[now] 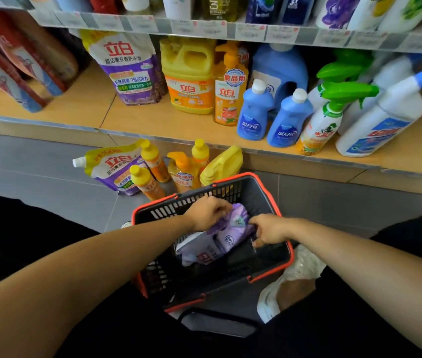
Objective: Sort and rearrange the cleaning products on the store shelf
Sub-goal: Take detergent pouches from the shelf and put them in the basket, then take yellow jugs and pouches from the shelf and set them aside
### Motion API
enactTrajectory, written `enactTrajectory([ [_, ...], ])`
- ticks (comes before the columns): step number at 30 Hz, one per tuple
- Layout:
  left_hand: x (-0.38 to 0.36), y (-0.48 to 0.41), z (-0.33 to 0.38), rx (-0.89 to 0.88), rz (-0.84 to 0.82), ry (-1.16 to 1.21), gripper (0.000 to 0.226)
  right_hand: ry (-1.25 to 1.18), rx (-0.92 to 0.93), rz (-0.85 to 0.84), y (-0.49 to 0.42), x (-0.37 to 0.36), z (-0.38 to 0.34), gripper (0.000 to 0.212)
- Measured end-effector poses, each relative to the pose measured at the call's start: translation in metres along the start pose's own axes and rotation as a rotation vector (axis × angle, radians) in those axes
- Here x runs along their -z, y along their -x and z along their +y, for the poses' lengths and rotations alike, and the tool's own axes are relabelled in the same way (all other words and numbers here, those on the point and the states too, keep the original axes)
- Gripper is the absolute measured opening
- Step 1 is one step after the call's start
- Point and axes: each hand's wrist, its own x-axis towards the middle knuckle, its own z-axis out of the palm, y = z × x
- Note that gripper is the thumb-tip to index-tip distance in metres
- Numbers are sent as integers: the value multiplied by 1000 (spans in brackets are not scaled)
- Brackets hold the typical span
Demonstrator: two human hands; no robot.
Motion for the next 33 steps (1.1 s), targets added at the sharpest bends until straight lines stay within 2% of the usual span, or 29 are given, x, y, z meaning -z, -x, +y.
enactTrajectory([
  [4,23,2,-7,-27,30,56,26,15,-11,16,-2,9,-3,36],
  [7,47,6,-17,0,161,113,15,98,50,213,-5,24,-12,29],
  [10,69,11,-25,70,333,224,6,22,103,435,-11,47,-27,19],
  [17,142,13,-59,222,639,464,13,-242,282,786,-26,117,-87,18],
  [20,175,5,-83,293,771,603,13,-267,337,872,-39,150,-110,28],
  [23,207,-10,-113,343,835,652,13,-225,392,965,-58,184,-132,43],
  [27,244,-34,-159,382,911,730,6,-8,350,1057,-95,222,-158,70],
  [31,278,-62,-206,458,1036,833,31,270,166,1043,-138,245,-170,97],
  [33,292,-76,-225,463,1061,870,54,334,99,1048,-153,250,-170,104],
])
